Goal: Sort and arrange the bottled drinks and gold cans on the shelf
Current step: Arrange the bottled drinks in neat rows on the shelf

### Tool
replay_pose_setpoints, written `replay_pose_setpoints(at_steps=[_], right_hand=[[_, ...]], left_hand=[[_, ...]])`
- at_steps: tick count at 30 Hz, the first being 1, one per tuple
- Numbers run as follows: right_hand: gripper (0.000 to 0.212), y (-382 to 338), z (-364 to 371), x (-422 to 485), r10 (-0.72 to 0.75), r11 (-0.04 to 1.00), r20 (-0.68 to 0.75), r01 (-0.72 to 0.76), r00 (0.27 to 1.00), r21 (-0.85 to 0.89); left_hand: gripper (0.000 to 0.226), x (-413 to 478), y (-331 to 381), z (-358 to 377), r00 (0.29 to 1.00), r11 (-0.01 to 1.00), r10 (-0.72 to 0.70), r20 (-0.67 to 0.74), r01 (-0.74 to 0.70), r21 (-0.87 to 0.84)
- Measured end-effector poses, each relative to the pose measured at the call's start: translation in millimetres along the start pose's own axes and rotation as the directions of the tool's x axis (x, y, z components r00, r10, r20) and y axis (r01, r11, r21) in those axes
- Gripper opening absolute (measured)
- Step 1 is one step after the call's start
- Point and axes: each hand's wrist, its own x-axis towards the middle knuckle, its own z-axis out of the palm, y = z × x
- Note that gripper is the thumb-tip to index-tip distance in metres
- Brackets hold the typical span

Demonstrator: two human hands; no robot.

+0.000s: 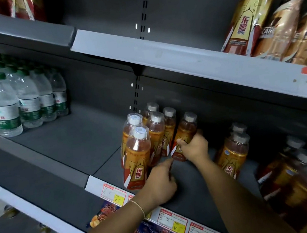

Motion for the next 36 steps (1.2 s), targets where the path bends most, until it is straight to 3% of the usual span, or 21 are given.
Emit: replay_pose_setpoints(at_steps=[4,10,18,22,28,36], right_hand=[[0.061,5,-10,-25,-0.043,0.998,-0.053,0.045,0.998,0.049],[0.073,26,-32,-76,-0.15,0.984,-0.068,0.156,0.986,0.084],[0.075,60,-70,-122,-0.109,0.967,-0.116,0.132,0.987,0.217],[0.064,81,-93,-130,-0.083,0.962,-0.138,0.116,0.987,0.246],[0.067,114,-106,-136,-0.028,0.957,-0.094,0.054,0.995,0.285],[0.051,138,-92,-139,0.083,0.914,-0.009,-0.072,0.997,0.4]], left_hand=[[0.055,4,0,5,1.0,1.0,-0.01,-0.014,0.01,0.004],[0.057,16,0,13,1.0,1.0,-0.021,-0.004,0.021,-0.001],[0.059,22,11,37,0.976,0.994,0.059,0.21,-0.038,-0.099],[0.059,24,17,55,0.949,0.994,0.078,0.305,-0.05,-0.097],[0.065,26,23,79,0.95,0.993,0.08,0.301,-0.05,-0.104],[0.068,31,21,93,0.948,0.993,0.097,0.303,-0.07,-0.096]])
